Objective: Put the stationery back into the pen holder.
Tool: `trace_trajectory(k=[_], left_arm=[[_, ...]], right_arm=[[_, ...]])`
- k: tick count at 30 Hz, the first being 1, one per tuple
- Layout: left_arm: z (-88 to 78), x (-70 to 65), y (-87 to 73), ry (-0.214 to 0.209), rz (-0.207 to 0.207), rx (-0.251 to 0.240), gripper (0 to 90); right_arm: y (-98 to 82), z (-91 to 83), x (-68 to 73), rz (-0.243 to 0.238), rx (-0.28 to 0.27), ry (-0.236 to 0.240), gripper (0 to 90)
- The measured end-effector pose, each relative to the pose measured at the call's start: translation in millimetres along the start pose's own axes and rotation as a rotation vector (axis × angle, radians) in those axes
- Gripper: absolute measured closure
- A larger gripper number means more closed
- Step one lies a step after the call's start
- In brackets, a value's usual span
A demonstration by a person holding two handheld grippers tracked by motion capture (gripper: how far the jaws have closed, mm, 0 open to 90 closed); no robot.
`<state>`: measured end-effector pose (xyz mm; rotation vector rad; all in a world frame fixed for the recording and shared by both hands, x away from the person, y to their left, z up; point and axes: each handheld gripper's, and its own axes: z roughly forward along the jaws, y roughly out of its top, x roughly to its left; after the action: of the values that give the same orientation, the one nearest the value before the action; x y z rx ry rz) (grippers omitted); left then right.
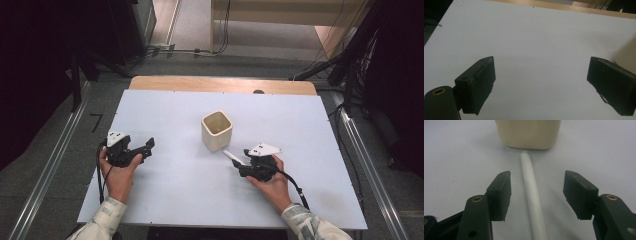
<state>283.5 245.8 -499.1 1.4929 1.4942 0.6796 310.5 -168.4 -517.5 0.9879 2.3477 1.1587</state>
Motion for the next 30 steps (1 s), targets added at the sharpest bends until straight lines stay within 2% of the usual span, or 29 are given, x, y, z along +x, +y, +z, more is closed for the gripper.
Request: trace_trajectory(k=[4, 20, 26, 30], left_arm=[[0.0, 0.0, 0.0, -0.001, 0.0, 0.0, 9.1], [0.3, -0.3, 0.1, -0.001, 0.0, 0.0, 9.1], [0.2, -0.6, 0.2, 0.0, 0.0, 0.0, 9.1], [0.6, -0.7, 0.0, 0.001, 0.001, 0.001, 9.1]], right_arm=[[1.2, 3.4, 1.7, -0.015, 0.016, -0.002, 41.4], [5.5, 12.2, 3.4, -0.026, 0.079, -0.005, 48.8], [6.6, 13.4, 6.0, -0.054, 0.081, -0.011, 61.2], [7.4, 14.2, 6.4, -0.052, 0.081, 0.002, 68.8]])
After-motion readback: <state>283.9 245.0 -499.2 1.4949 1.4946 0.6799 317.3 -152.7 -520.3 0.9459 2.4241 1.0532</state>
